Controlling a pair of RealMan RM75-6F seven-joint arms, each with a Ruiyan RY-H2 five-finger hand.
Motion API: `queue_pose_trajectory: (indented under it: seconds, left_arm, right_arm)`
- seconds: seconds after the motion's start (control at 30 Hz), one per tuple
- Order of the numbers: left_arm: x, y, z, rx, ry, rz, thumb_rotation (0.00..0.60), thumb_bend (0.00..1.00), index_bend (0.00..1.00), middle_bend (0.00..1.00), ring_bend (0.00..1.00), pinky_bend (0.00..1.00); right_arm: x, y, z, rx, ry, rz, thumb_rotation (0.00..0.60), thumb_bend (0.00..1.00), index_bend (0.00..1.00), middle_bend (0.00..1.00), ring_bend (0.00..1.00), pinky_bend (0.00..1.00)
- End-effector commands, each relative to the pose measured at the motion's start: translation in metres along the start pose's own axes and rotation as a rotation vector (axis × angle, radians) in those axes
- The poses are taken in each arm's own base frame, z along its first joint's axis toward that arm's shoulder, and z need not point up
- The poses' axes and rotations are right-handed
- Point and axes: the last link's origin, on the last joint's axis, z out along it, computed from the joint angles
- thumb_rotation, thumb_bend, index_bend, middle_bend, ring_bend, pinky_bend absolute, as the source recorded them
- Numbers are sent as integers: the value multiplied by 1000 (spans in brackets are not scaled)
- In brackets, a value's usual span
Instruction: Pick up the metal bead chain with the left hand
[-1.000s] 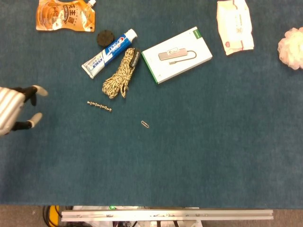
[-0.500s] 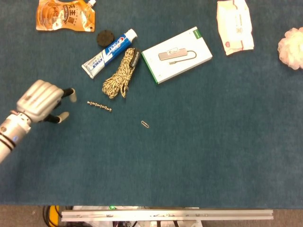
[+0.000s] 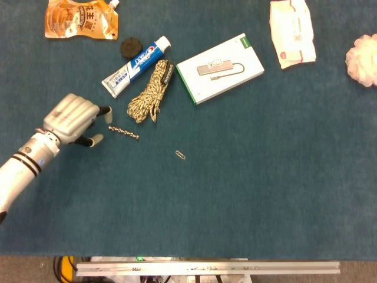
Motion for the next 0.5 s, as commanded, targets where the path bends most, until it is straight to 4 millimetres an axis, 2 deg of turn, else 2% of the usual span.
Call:
queue_pose_trajectory:
  seconds: [0.03, 0.3, 0.5]
  left_arm:
    - [0, 4, 7, -7, 5, 7, 600, 283, 419, 1000, 1000, 1000]
    - [-6, 12, 21, 2, -19, 33, 600, 282, 432, 1000, 1000, 1000]
    - [-12, 16, 24, 12, -40, 34, 600, 283, 449, 1000, 1000, 1000]
  right_arm:
    - [-1, 2, -1, -8, -9, -1, 600, 110, 428, 514, 436, 464]
    - [-1, 10, -4, -27, -8, 9, 600, 111, 428, 514, 436, 464]
    - [-2, 14, -7, -40, -13, 13, 600, 111, 428, 514, 436, 464]
